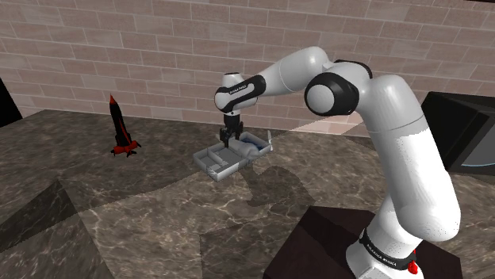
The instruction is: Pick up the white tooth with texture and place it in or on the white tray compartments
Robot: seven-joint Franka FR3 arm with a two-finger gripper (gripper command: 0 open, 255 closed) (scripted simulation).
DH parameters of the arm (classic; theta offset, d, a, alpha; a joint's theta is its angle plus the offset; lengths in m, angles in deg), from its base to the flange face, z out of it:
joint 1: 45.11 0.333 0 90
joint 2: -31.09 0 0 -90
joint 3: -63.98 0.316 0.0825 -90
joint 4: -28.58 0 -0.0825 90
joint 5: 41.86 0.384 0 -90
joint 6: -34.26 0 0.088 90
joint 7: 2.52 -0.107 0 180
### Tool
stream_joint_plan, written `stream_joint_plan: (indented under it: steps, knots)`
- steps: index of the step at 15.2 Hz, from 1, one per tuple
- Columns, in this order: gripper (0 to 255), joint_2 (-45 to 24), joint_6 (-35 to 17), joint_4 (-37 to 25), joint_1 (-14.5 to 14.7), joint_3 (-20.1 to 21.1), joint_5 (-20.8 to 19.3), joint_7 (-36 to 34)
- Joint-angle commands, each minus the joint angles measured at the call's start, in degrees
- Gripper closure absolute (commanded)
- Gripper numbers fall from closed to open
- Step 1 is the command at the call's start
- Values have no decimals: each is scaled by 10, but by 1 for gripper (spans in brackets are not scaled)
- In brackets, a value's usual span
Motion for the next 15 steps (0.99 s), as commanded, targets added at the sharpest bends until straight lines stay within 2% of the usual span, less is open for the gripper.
stream_joint_plan:
  steps: [1, 5, 9, 15]
  knots:
    - [0, 0, 0, 0, 0, 0, 0, 0]
    - [0, 0, 0, 0, 0, 0, 0, 0]
    - [0, 26, 58, -33, 1, -4, -7, -4]
    - [0, 26, 58, -33, 1, -4, -7, -4]
